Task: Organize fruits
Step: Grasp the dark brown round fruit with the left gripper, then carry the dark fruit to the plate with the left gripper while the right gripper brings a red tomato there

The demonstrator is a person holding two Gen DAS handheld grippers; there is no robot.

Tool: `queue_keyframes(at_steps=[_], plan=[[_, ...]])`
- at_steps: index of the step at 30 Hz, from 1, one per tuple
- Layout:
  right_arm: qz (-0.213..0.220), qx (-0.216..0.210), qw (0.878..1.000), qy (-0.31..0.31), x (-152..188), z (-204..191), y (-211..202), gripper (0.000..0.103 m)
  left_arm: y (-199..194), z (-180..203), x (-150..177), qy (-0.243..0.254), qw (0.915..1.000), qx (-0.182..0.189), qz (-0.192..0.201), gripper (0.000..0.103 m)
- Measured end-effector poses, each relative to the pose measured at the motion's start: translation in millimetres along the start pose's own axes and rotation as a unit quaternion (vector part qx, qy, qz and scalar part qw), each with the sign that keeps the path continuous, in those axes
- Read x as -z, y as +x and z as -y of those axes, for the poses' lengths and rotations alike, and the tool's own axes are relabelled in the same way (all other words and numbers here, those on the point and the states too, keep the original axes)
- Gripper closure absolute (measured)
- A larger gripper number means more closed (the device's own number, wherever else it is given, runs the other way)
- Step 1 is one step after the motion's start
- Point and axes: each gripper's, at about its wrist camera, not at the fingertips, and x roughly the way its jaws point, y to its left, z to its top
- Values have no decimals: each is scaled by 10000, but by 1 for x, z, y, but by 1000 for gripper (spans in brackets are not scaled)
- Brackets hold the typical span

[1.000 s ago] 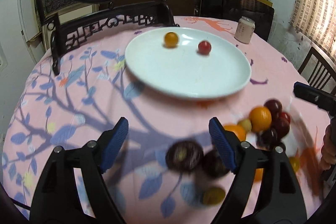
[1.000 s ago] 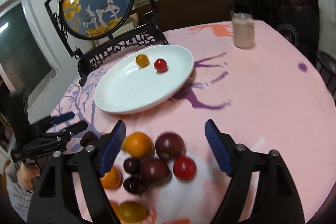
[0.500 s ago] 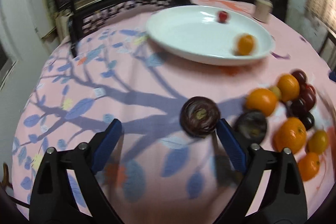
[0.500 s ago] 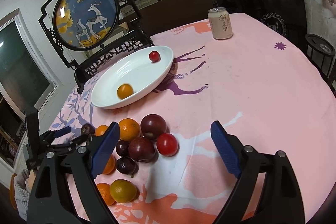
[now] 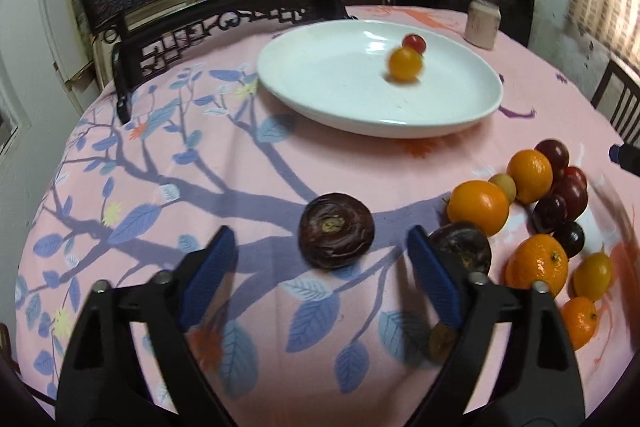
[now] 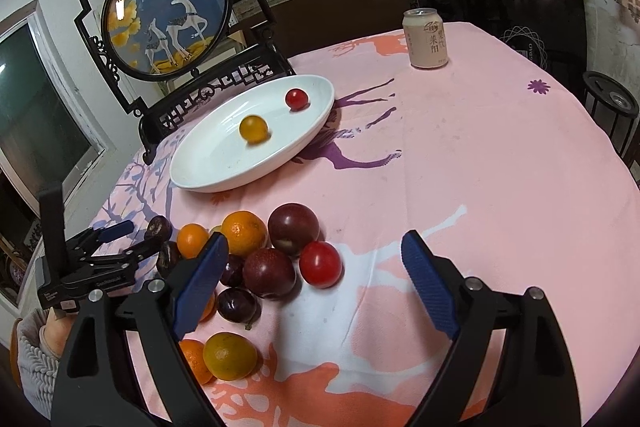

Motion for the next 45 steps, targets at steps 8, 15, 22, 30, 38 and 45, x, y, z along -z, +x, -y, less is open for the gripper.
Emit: queue_keyframes(at_steps=[8, 15, 22, 30, 38, 45], plan=[[-101, 105, 9998, -134, 2, -4, 4, 15, 4, -5, -1, -140, 9996, 227, -38, 63], [-438, 68, 9990, -18, 4, 1, 17, 24, -1, -15, 0, -342, 9993, 130, 14, 63], [-585, -182, 9971, 440, 3, 20, 21, 42, 2, -13, 2, -297, 9994, 138, -56, 63], [-853, -255, 9955, 337, 9, 16, 30, 62, 4, -13, 3, -290, 9994, 144, -97, 63], [-925, -304, 9942, 455, 9, 17, 41, 64, 6, -10, 4, -233, 9996, 119, -130, 62], [-987, -417, 9931, 478, 9, 16, 43, 74, 5, -10, 4, -242, 9995, 178, -122, 62]])
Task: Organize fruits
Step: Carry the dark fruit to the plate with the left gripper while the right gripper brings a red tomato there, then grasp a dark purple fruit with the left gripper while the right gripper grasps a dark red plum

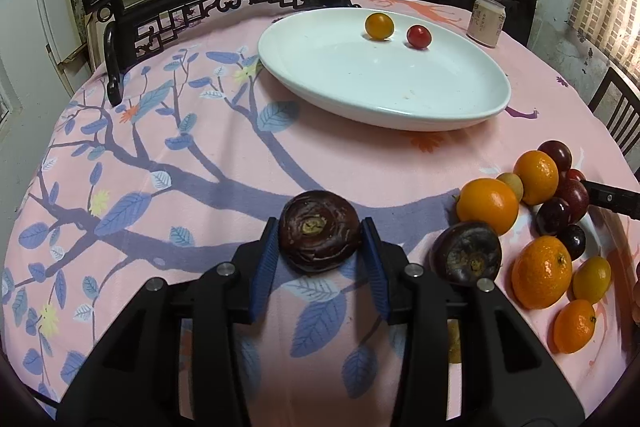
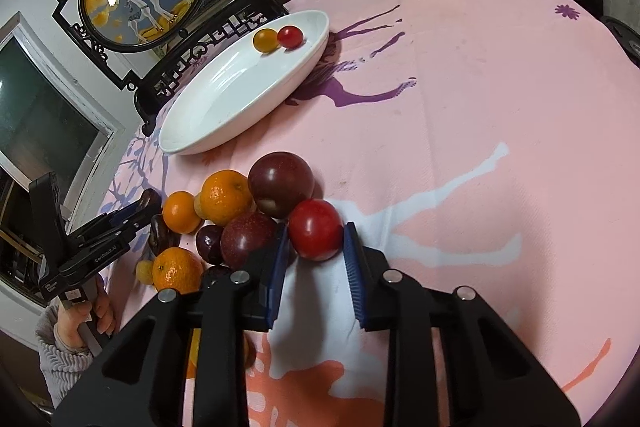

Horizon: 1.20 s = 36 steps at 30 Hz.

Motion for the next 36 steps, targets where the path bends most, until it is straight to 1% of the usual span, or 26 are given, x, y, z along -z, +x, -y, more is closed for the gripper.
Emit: queue_keyframes(at_steps=[2, 3, 5, 9, 12, 14, 18, 23, 24, 25, 26, 27, 29, 33, 36], plan=[[31, -24, 10000, 18, 0, 0, -3, 75, -3, 0, 0, -21, 10000, 85, 47, 63], [113, -11, 9999, 2, -1, -1, -7, 75, -5, 0, 0, -29, 9999, 124, 76, 63], [280, 34, 9996, -42, -1, -3, -15, 75, -10, 3, -2, 25, 9998, 71, 179, 63], [513, 47, 9986, -82, -6, -7, -25, 74, -21, 5, -7, -3, 9993, 90, 354, 63], [544, 30, 9983, -190, -17, -17, -25, 74, -26, 6, -21, -56, 9989, 163, 444, 63], [545, 19, 9981, -304, -31, -29, -21, 74, -25, 9, -35, -82, 9986, 207, 482, 63], [521, -45, 9971, -552, -59, -56, -3, 74, -10, 18, -64, -95, 9985, 251, 484, 63], [397, 27, 9961, -786, -87, -81, 41, 74, 14, 16, -87, -270, 9984, 281, 404, 62], [407, 71, 9958, -823, -90, -83, 45, 74, 17, 15, -88, -317, 9982, 303, 406, 61], [389, 136, 9952, -892, -95, -86, 54, 74, 20, 13, -90, -390, 9978, 368, 384, 57], [340, 167, 9947, -955, -97, -88, 59, 72, 23, 12, -90, -432, 9975, 432, 359, 51], [292, 197, 9943, -1006, -98, -88, 62, 62, 24, 11, -90, -440, 9974, 450, 348, 48], [330, 248, 9938, -1028, -97, -85, 65, 53, 26, 12, -88, -357, 9978, 440, 330, 46], [361, 151, 9954, -872, -94, -75, 57, 53, 21, 11, -85, -279, 9981, 372, 397, 46], [455, 63, 9956, -816, -90, -74, 43, 53, 13, 14, -78, -105, 9987, 185, 473, 45]])
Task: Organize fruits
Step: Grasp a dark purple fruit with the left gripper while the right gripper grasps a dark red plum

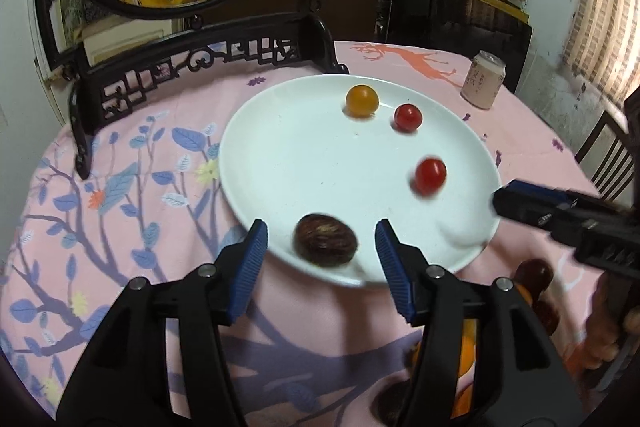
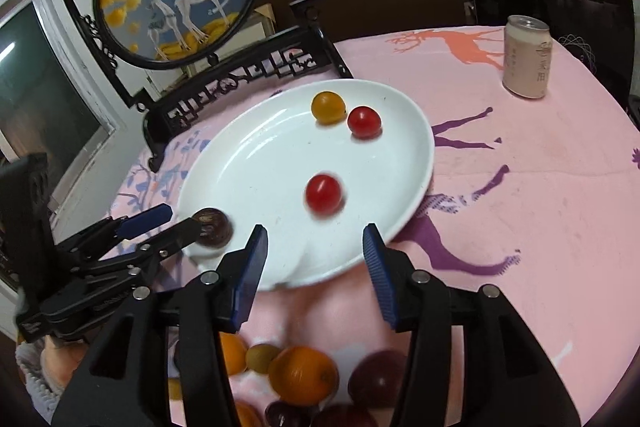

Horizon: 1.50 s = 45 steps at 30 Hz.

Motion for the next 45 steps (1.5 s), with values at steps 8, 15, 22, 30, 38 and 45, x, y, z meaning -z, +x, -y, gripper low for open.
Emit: queue_keyframes(at_steps=[8, 15, 22, 30, 38, 45], plan=[[326, 148, 9993, -52, 32, 0, -44, 47, -26, 15, 30, 246, 9996, 170, 19, 45], [379, 261, 9985, 307, 56, 25, -64, 46, -54, 39, 69, 720, 9969, 302, 61, 24], [440, 231, 9976, 481, 62, 32, -72, 42, -43, 55, 90, 1150, 9930, 44, -253, 24], [452, 290, 9973, 495, 63, 33, -74, 36, -30, 17, 84, 541, 9963, -519, -428, 22], [365, 318, 9974, 531, 64, 36, -69, 36, -27, 12, 83, 459, 9972, -343, -475, 23], [212, 318, 9975, 601, 65, 39, -60, 36, -26, 14, 82, 380, 9984, -79, -419, 49]])
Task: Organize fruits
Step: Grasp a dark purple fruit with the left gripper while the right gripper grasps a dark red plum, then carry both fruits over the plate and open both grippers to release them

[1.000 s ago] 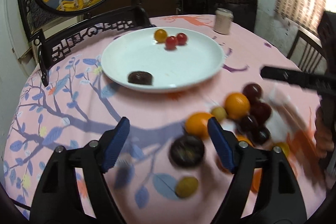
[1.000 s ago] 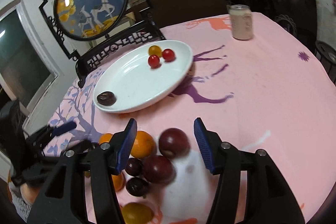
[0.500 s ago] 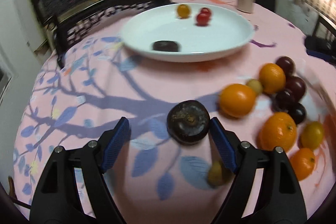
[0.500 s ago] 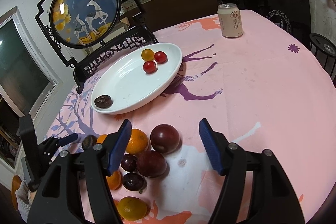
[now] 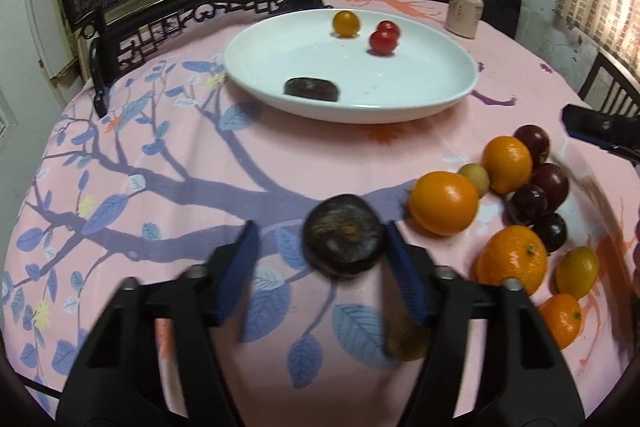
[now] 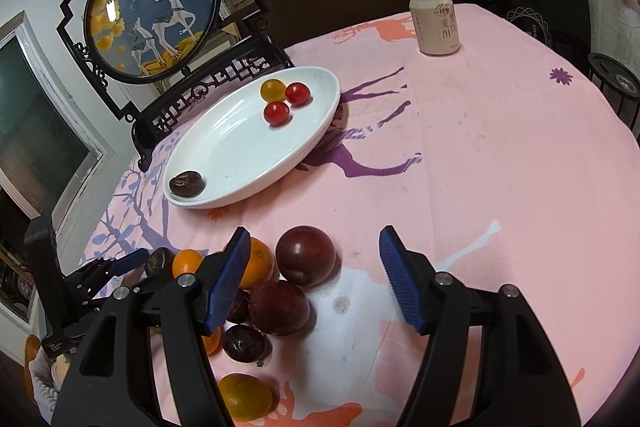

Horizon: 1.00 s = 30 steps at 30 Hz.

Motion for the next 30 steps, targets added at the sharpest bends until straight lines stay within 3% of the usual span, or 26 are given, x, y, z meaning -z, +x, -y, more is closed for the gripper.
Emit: queue_keyframes(at_steps=[1, 2, 14, 22, 24, 30], plan=[[-23, -17, 10000, 17, 1, 1, 1, 36, 0, 3, 0, 52, 10000, 51, 1, 59], [-53, -37, 10000, 38, 1, 1, 3, 36, 0, 6, 0, 95, 9999, 57, -2, 60], [-280, -6, 9995, 169, 6, 5, 23, 37, -1, 9, 1, 118, 9999, 22, -9, 60], [-446, 18, 9990, 42, 9, 0, 37, 52, 2, 7, 1, 98, 9999, 27, -53, 60], [-447, -75, 9990, -19, 10, -3, 37, 63, 2, 7, 1, 88, 9999, 40, -50, 60], [-390, 34, 9990, -230, 11, -10, 36, 64, 2, 6, 1, 52, 10000, 66, -40, 61]])
